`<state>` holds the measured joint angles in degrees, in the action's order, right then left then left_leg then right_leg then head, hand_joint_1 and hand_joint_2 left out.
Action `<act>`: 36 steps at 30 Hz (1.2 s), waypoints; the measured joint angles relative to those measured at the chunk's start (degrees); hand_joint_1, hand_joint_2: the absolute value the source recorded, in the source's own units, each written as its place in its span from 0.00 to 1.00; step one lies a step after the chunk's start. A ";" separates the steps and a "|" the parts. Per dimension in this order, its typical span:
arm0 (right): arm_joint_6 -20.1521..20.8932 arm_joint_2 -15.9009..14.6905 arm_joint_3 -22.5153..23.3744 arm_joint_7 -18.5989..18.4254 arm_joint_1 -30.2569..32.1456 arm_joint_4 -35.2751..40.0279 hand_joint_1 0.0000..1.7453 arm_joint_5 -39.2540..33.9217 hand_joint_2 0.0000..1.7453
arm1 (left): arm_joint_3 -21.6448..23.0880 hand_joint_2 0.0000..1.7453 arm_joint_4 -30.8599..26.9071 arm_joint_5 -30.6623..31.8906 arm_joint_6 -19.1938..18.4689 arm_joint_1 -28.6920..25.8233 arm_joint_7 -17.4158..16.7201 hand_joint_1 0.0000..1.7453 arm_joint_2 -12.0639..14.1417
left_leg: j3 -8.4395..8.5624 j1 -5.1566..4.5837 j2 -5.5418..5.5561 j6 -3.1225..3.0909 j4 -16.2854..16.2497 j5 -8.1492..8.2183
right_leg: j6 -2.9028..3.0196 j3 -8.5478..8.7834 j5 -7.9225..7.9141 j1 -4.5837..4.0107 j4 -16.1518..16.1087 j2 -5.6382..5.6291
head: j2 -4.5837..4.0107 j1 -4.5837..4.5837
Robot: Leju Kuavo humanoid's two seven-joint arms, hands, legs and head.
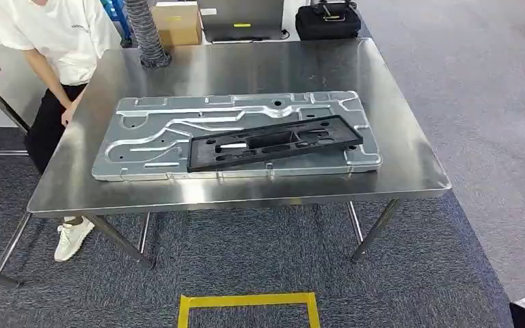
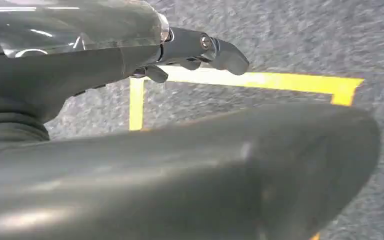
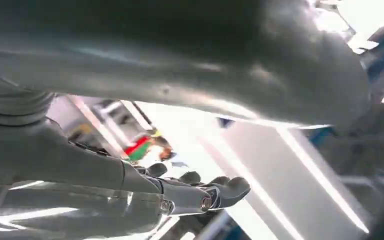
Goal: Take the parts from the cabinet and place them on the table.
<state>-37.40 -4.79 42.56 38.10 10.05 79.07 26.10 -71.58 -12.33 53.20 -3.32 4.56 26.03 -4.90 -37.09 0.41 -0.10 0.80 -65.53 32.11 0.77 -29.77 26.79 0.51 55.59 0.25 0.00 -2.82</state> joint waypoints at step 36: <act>23.72 7.93 11.49 -28.72 -11.99 -66.33 0.00 36.71 0.00 | 0.68 0.00 0.24 4.11 0.35 -0.18 -2.75 0.00 -2.40 | 3.79 0.23 -0.39 0.27 -4.51 -1.12 | -0.14 -3.92 -1.56 -0.27 1.47 0.01 | 0.00 0.00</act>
<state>-13.68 3.15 54.05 9.38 -1.94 12.74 62.82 -70.90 -12.09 57.31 -2.97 4.38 23.28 -7.30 -33.29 0.64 -0.49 1.07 -70.04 30.99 0.63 -33.70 25.23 0.24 57.07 0.26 0.00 -2.82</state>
